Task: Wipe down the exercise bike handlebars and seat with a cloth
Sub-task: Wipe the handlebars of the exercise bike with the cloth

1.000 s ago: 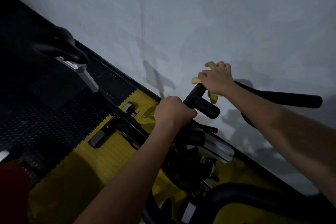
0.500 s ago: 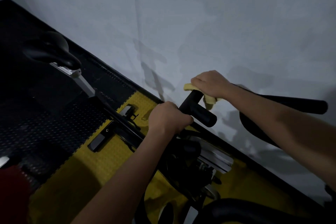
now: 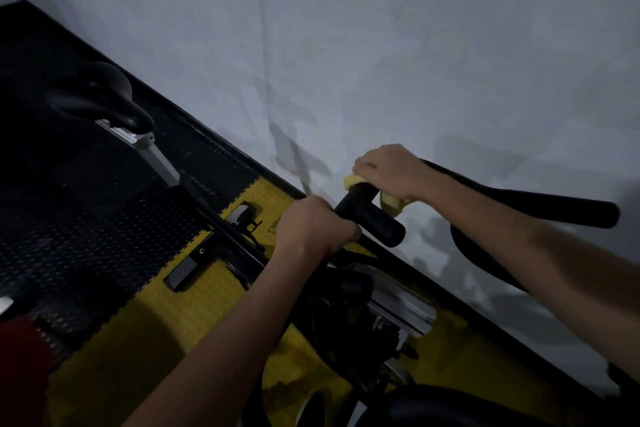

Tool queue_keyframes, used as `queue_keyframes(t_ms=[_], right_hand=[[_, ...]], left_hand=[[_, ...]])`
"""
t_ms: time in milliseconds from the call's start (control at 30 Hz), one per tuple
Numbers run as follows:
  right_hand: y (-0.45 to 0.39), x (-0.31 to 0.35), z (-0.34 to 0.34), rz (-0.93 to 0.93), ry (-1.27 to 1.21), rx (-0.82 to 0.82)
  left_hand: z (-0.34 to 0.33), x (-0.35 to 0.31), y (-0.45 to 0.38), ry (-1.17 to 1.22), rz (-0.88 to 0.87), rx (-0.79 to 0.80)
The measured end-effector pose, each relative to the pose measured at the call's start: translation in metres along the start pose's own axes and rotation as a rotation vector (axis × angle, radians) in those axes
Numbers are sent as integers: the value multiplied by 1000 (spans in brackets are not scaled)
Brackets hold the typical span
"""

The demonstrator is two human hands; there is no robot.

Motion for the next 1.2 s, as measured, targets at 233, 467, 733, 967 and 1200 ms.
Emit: queue_keyframes(t_ms=[233, 467, 733, 967, 1200], right_hand=[[14, 14, 1, 252, -45, -56], [-42, -10, -2, -253, 80, 197], [3, 19, -5, 52, -35, 5], [10, 21, -3, 99, -47, 46], [-21, -14, 0, -190, 120, 119]], left_hand=[[0, 2, 0, 20, 4, -19], [2, 4, 1, 42, 50, 3], [3, 1, 3, 30, 40, 3], [4, -1, 6, 6, 37, -12], [5, 1, 7, 38, 49, -12]])
Point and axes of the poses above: each hand's wrist, its own y-axis away from the middle knuckle, its own z-axis out of the back of the hand, x = y × z, the point moved 10 cm from there along -y, towards the middle knuckle, and after that the axes turned 5 degrees about x, right-handed, at the moved point
